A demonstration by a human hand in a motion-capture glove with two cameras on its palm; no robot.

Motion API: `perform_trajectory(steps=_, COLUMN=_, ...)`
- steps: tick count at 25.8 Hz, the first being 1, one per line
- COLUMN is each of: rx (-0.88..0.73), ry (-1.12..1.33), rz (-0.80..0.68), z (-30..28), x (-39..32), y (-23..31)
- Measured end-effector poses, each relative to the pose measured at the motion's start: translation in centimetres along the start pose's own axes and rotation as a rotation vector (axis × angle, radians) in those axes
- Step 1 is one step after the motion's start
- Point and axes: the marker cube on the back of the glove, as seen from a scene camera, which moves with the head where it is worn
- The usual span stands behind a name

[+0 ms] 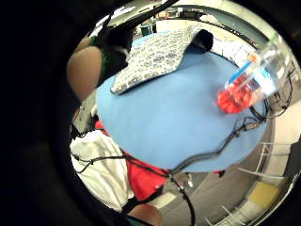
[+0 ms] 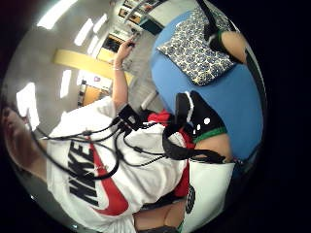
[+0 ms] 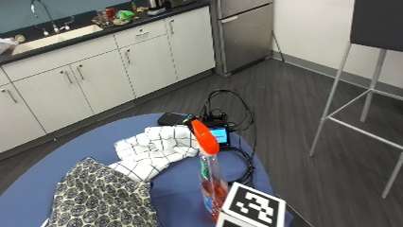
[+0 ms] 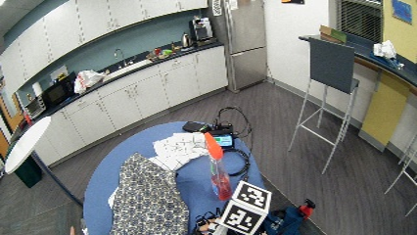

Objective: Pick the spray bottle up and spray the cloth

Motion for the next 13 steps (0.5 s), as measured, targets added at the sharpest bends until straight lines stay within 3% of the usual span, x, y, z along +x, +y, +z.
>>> perform_trajectory(steps=13, rx=-0.207, ry=0.153, rz=-0.099, z=3.3, x=-1.3, y=-5.6)
